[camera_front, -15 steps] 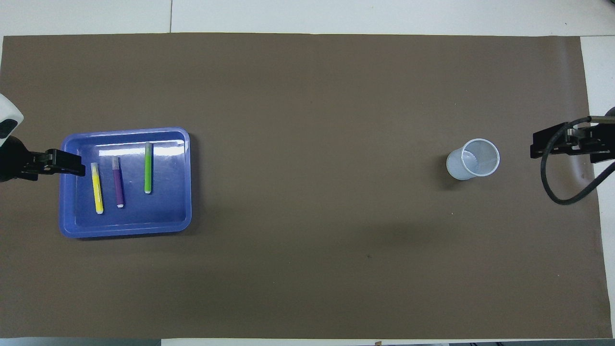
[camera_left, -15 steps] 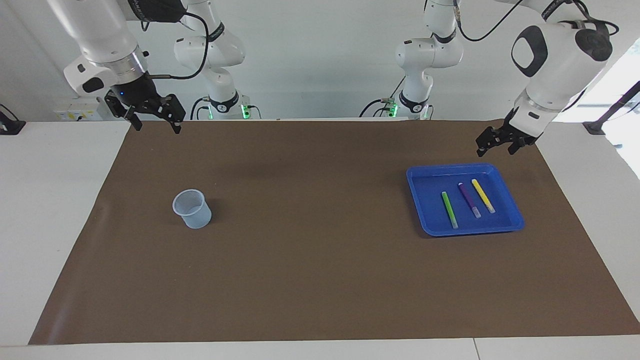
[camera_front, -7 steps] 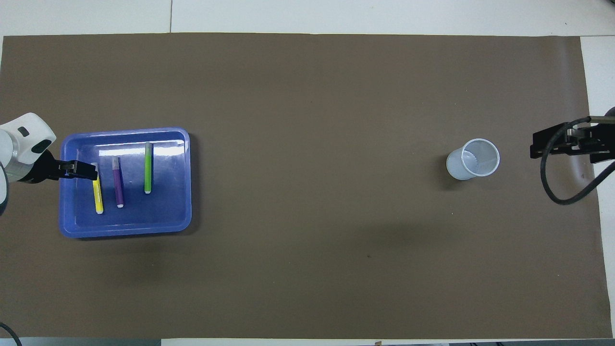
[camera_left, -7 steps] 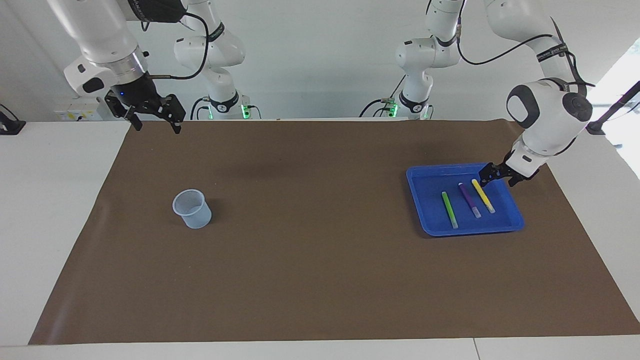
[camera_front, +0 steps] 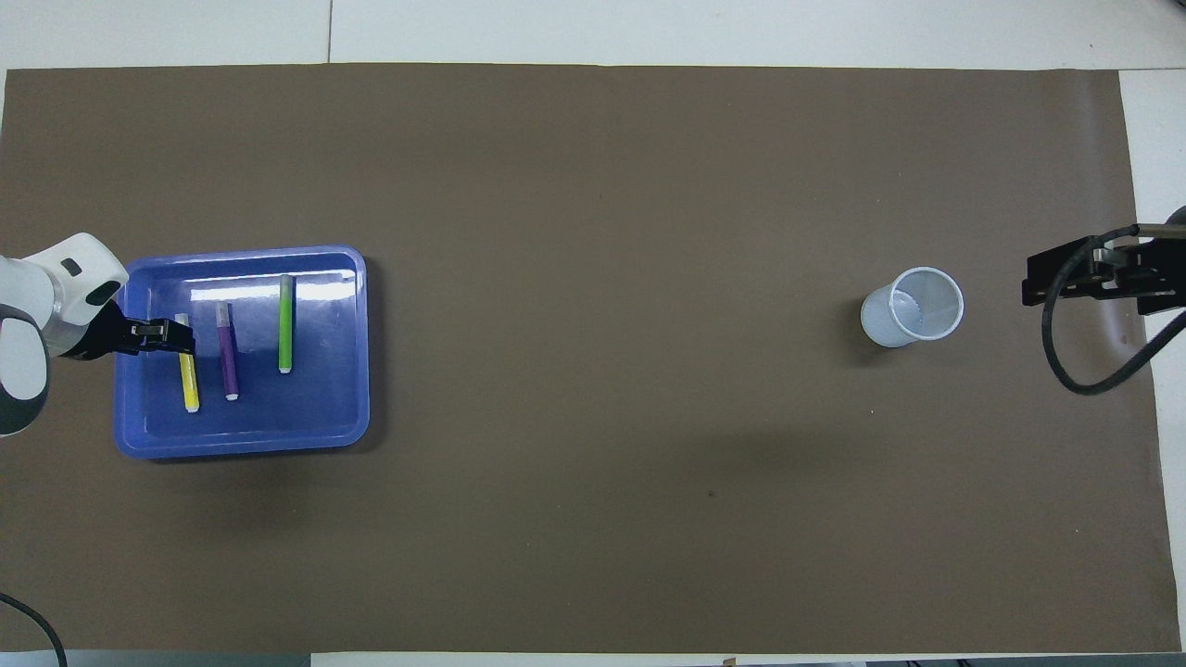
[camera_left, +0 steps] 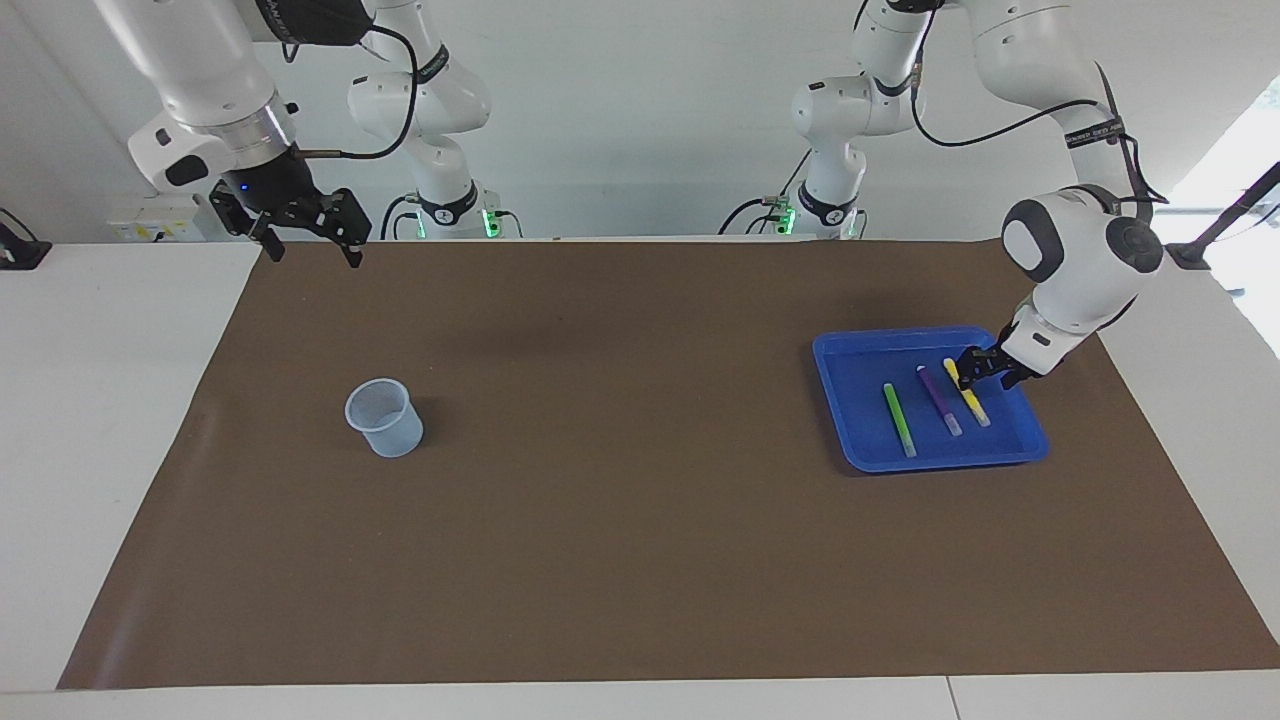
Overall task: Transfer and insert pens with both arms
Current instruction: 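Lower the left gripper and grasp the yellow pen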
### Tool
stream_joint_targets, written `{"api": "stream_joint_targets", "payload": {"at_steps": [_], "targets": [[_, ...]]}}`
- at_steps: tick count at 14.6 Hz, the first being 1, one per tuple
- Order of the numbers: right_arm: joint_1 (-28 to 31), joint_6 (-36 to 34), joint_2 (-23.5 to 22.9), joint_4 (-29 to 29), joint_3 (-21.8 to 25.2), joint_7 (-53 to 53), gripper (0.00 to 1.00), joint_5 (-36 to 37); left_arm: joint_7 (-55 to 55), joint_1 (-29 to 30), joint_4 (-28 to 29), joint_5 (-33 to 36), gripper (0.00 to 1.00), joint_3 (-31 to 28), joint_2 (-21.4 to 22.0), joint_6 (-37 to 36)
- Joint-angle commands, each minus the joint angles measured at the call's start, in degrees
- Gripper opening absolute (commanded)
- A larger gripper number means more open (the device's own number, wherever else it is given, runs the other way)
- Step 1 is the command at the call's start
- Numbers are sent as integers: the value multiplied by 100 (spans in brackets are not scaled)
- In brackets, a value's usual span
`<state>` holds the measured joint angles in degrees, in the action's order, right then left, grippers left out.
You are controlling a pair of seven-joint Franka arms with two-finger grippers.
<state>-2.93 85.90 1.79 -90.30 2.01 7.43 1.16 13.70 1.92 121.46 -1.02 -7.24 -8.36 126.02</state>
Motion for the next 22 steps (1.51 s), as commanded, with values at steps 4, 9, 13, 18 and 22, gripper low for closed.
{"api": "stream_joint_targets", "payload": {"at_steps": [4, 9, 13, 18, 22], "targets": [[12, 76, 137, -172, -25, 92, 100, -90, 19, 45, 194, -3, 72, -5, -140, 362], [12, 76, 137, -172, -25, 91, 100, -90, 19, 72, 221, -3, 63, -5, -175, 371], [21, 68, 137, -172, -16, 56, 100, -90, -8, 72, 317, -3, 58, -5, -184, 529], [12, 68, 137, -172, -16, 56, 100, -90, -174, 63, 317, -3, 48, 3, -210, 608], [12, 68, 137, -172, -25, 56, 100, -90, -280, 28, 335, -3, 36, 12, -316, 731]]}}
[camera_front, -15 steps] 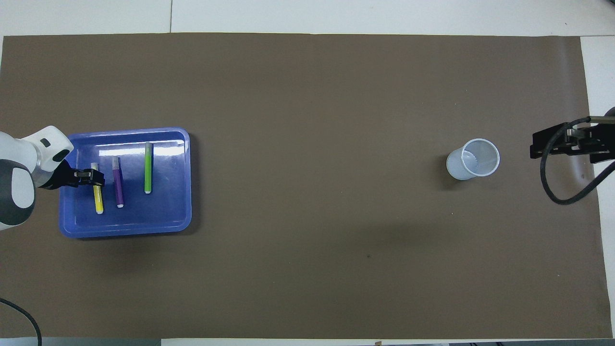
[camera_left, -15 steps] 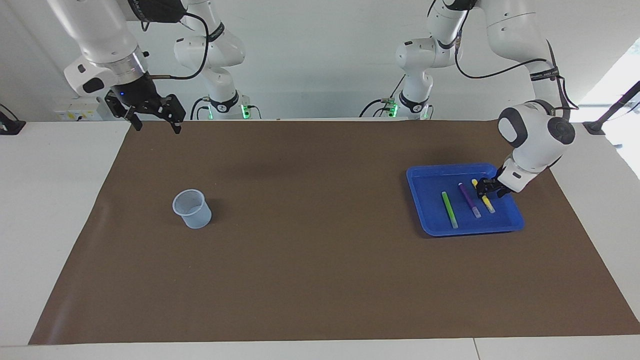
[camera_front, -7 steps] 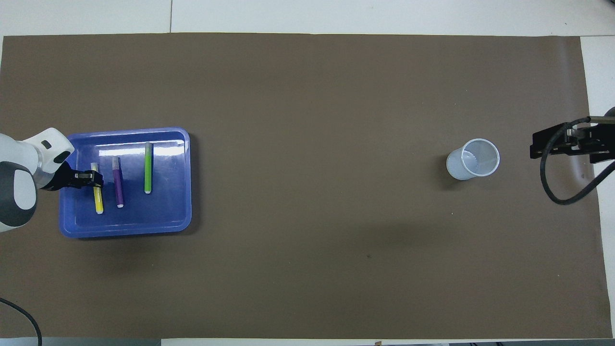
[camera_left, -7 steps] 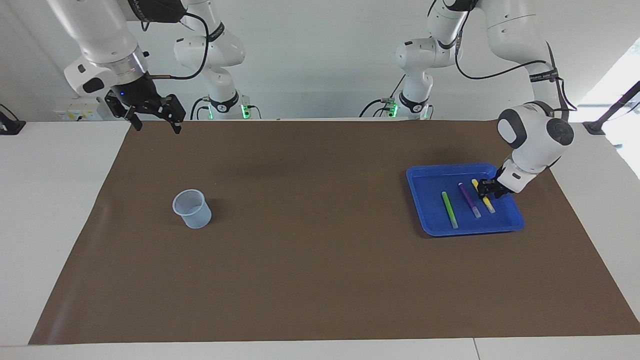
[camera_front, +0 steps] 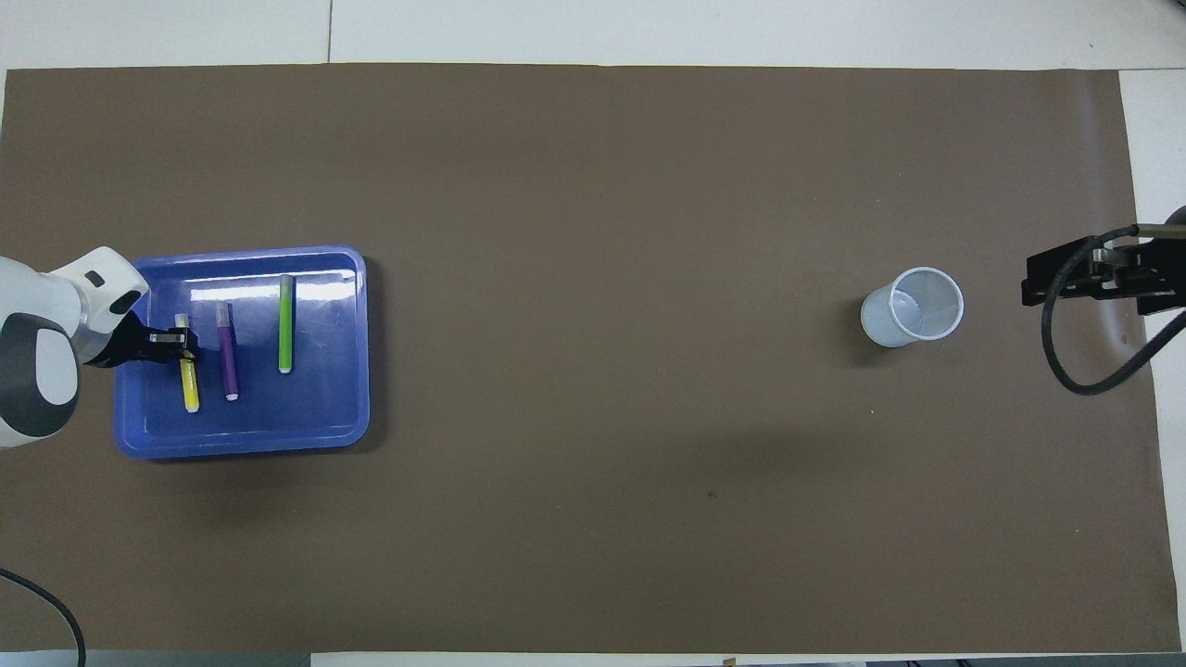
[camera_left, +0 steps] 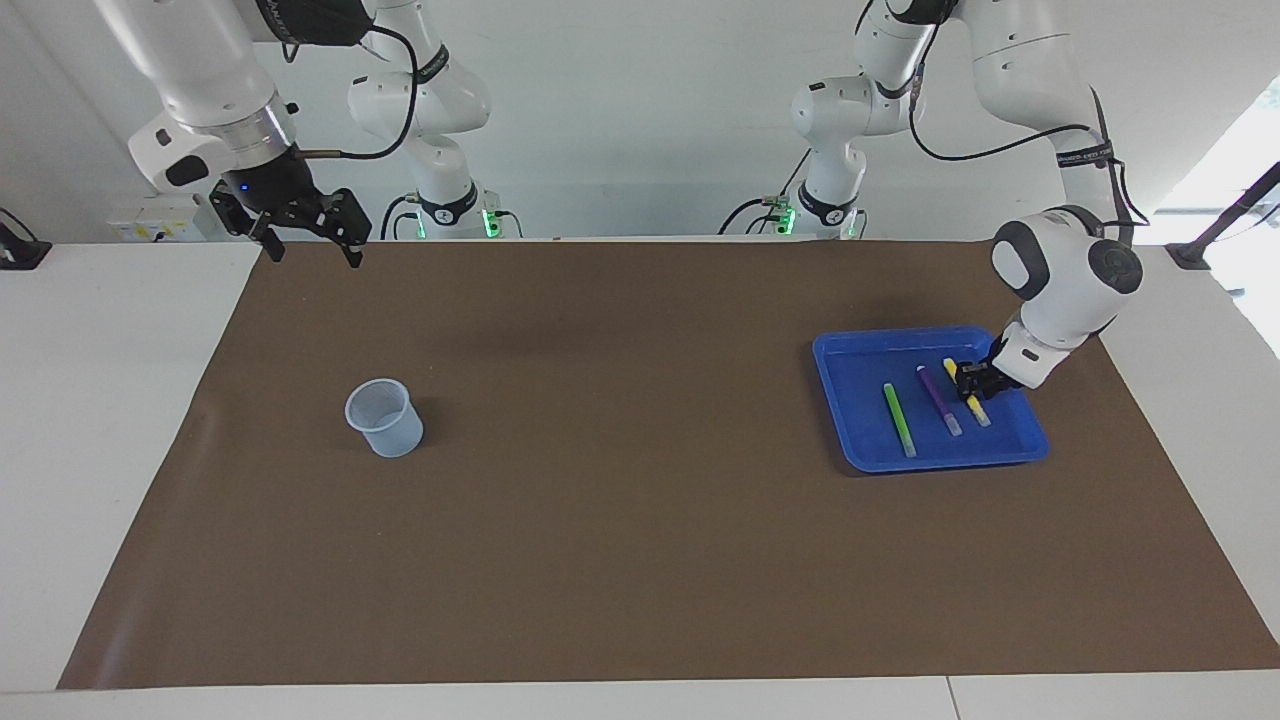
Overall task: Transfer and insert pens with both arms
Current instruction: 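Lower the left gripper and grasp the yellow pen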
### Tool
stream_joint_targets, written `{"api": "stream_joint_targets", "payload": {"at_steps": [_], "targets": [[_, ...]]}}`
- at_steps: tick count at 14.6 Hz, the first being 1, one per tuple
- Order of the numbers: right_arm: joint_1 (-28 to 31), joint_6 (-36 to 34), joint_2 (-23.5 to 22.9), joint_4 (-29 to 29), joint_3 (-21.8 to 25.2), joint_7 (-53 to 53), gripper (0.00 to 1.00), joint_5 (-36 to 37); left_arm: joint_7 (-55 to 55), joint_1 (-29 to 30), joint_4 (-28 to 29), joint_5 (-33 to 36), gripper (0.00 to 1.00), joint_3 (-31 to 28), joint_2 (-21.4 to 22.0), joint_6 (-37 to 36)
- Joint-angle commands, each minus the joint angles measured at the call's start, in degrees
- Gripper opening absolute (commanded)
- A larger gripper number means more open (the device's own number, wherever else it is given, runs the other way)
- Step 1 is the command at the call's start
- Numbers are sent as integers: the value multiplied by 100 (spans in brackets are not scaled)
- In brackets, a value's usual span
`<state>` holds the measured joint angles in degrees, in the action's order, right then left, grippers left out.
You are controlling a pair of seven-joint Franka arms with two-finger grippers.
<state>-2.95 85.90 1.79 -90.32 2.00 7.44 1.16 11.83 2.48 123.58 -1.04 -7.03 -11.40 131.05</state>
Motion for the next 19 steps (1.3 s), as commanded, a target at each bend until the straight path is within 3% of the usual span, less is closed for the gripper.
{"api": "stream_joint_targets", "payload": {"at_steps": [1, 5, 11, 19], "targets": [[14, 68, 137, -170, -25, 48, 100, -90, -93, -29, 114, -2, 32, -17, -12, 228], [14, 68, 137, -170, -25, 48, 100, -90, -93, -29, 79, -2, 0, -18, -12, 202], [14, 68, 137, -170, -16, 56, 100, -90, -102, -29, -18, -2, 0, -9, -3, 61], [14, 77, 137, -170, -25, 118, 100, -90, -856, -90, -1423, -46, 0, 44, 251, -2345]]}}
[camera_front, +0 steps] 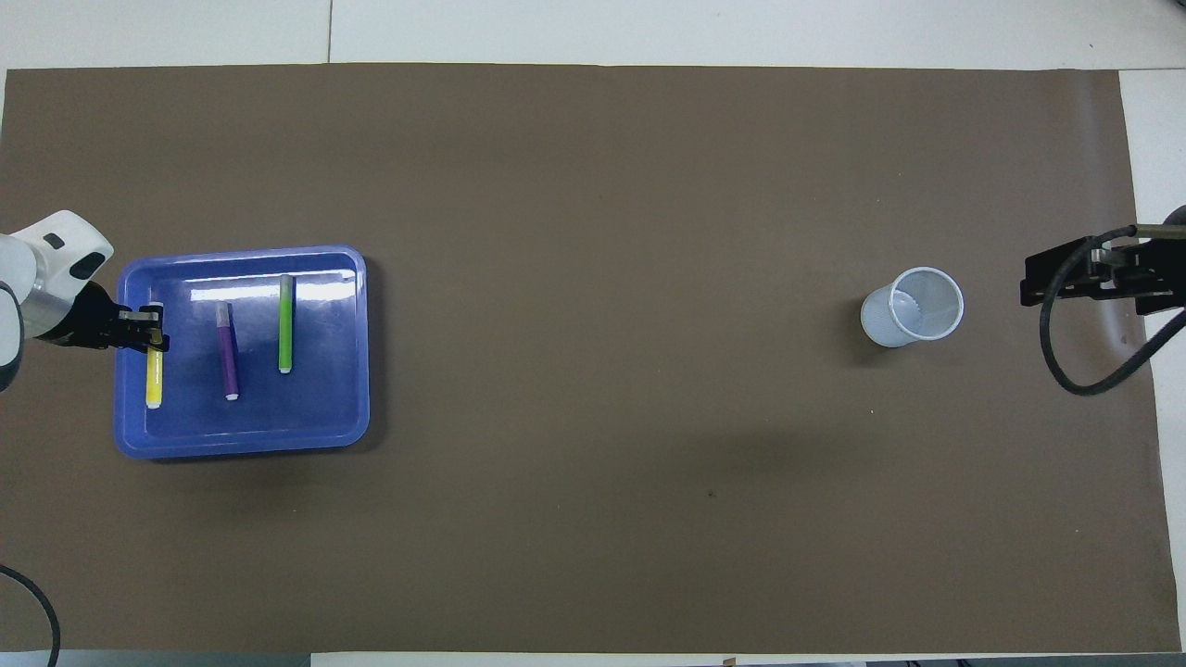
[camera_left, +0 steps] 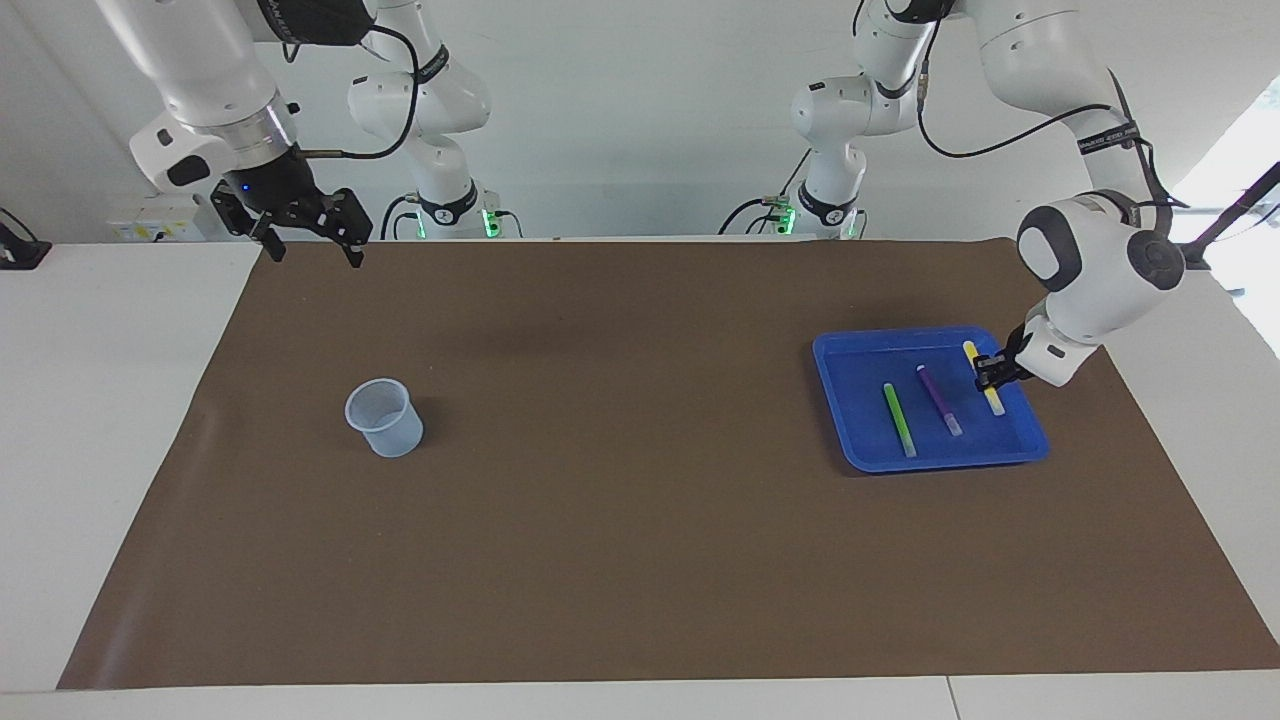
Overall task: Transfer and insert pens with both arms
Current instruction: 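Lower the left gripper and grasp the yellow pen, then lift the yellow pen with the left gripper while the right gripper approaches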
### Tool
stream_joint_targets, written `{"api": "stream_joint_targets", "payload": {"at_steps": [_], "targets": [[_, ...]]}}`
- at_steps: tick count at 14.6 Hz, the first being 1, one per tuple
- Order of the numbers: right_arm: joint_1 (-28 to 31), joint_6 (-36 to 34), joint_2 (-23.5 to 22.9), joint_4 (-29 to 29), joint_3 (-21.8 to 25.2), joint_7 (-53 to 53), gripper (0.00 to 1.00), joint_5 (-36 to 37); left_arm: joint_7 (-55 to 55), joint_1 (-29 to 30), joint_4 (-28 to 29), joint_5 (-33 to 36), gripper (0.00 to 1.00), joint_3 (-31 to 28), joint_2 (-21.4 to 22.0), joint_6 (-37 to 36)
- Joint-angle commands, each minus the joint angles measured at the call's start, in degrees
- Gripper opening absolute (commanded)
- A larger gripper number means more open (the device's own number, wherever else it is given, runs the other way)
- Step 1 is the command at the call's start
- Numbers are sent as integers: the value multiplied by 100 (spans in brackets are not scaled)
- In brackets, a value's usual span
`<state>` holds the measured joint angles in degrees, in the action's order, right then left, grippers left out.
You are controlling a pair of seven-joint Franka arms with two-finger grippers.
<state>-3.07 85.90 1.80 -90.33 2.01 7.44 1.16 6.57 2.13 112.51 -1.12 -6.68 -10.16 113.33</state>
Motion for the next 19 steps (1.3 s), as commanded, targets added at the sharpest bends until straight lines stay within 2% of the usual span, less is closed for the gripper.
{"api": "stream_joint_targets", "payload": {"at_steps": [1, 4, 8, 11, 13, 17, 19], "targets": [[25, 76, 145, -169, -25, 118, 100, -90, -567, -116, -509, -151, 0, 9, 189, -880], [17, 94, 137, -161, -68, 118, 100, -98, -1856, -301, -958, -581, 0, 44, 443, -1777], [25, 339, 137, -169, -271, 109, 100, -580, -4088, -441, -977, -1441, 0, 352, 1103, -2236], [25, 637, 119, -196, -393, 126, 100, -1387, -5837, -774, -968, -2058, 0, 370, 1314, -2219], [25, 954, 119, -257, -621, 607, 100, -1915, -6840, -846, -959, -2496, 0, 492, 1341, -2158], [17, 1857, 32, -275, -1438, 1802, 100, -2768, -8616, -837, -933, -3446, 0, 1000, 1437, -1677], [17, 2376, -100, -275, -1816, 2260, 100, -3181, -9162, -863, -618, -3754, 0, 1169, 1657, -1228]]}}
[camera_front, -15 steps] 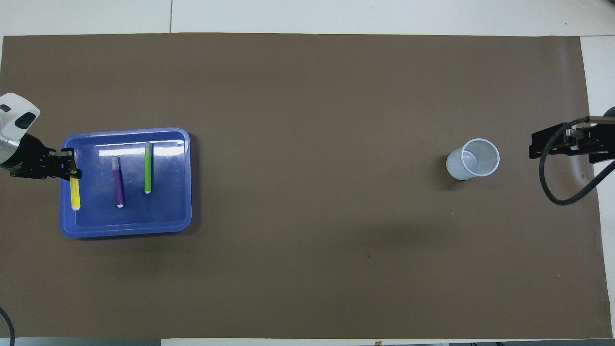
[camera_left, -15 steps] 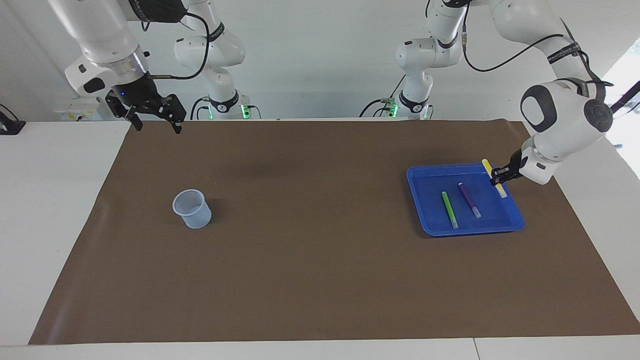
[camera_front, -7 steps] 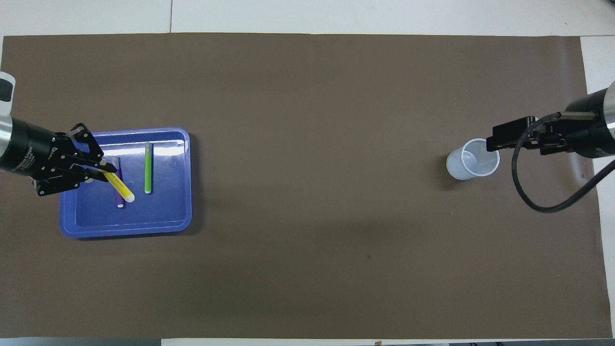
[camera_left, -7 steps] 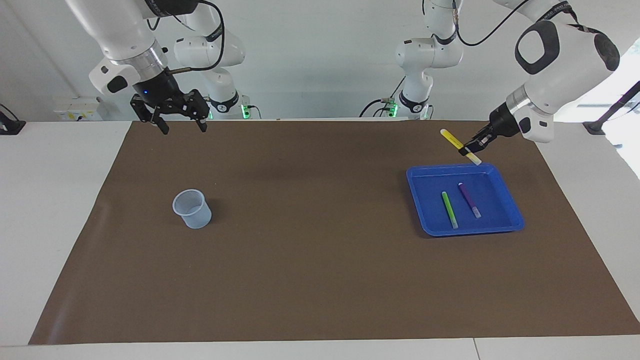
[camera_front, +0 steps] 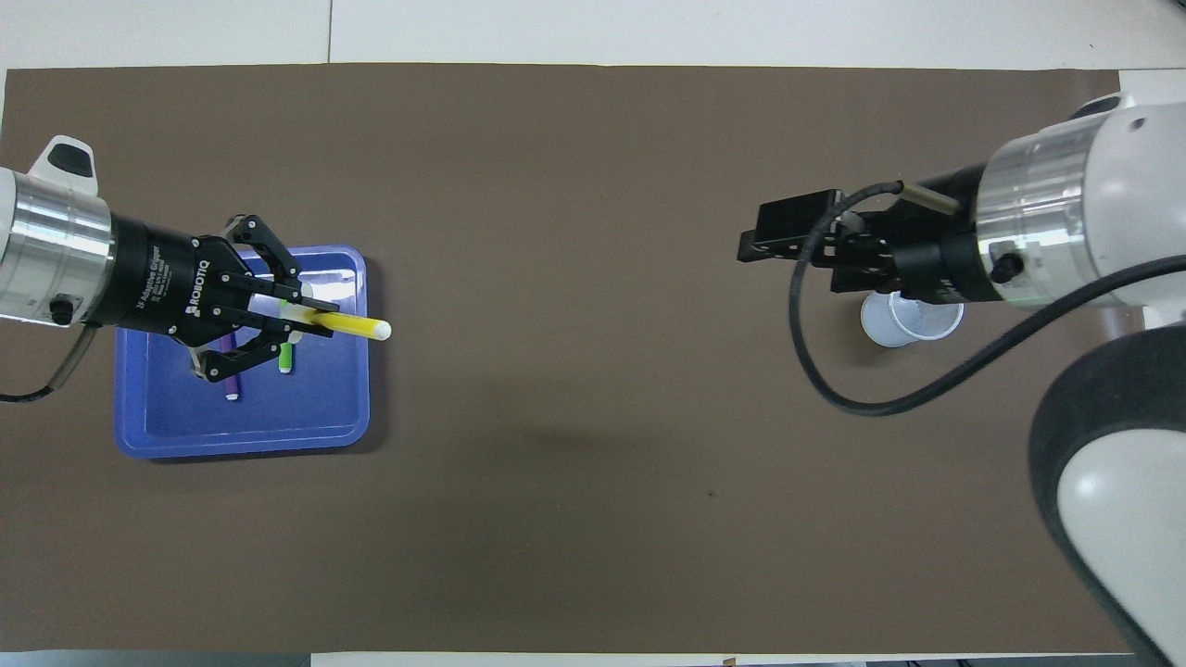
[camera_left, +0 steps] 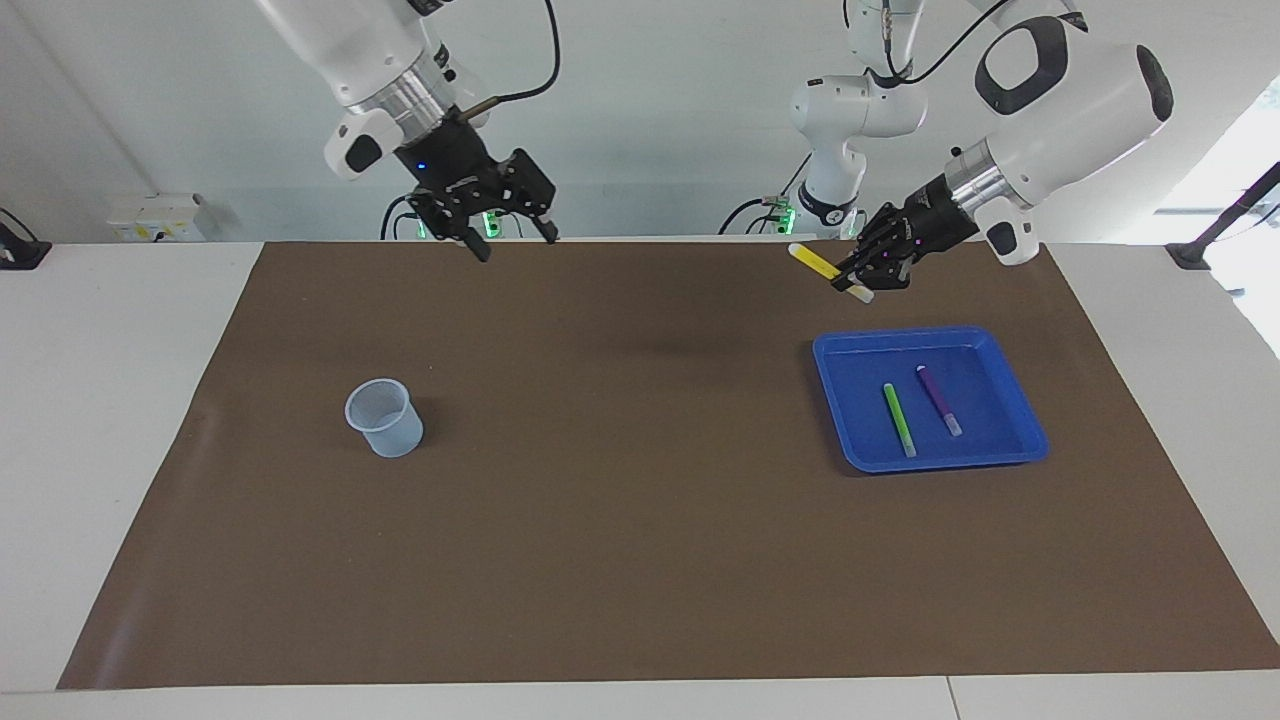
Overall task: Transfer and insert pens with both arms
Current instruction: 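Lift the yellow pen with the left gripper while the right gripper approaches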
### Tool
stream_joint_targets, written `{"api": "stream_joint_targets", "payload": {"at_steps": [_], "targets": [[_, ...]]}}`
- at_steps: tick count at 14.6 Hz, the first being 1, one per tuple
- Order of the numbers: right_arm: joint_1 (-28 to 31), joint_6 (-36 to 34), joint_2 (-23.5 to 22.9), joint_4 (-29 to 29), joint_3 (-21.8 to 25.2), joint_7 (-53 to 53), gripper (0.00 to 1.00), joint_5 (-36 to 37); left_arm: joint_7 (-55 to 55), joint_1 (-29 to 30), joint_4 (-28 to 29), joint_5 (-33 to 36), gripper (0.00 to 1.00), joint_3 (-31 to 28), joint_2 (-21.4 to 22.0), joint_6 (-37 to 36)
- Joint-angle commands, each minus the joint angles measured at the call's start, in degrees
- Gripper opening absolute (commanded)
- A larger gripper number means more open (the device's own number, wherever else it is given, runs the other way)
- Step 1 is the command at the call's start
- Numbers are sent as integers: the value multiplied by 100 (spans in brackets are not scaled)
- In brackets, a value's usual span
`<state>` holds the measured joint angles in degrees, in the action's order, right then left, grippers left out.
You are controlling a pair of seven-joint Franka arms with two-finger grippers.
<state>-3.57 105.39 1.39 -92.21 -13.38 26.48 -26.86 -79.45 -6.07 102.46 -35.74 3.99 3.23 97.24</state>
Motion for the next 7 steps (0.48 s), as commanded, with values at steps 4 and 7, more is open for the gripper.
{"api": "stream_joint_targets", "payload": {"at_steps": [4, 7], "targets": [[59, 1060, -174, -78, -744, 787, 100, -821, -1589, -394, 871, -872, 0, 110, 520, 1269], [-47, 1246, -341, -52, -1026, 981, 100, -821, -1626, -518, 1398, -1459, 0, 110, 801, 1832]]}}
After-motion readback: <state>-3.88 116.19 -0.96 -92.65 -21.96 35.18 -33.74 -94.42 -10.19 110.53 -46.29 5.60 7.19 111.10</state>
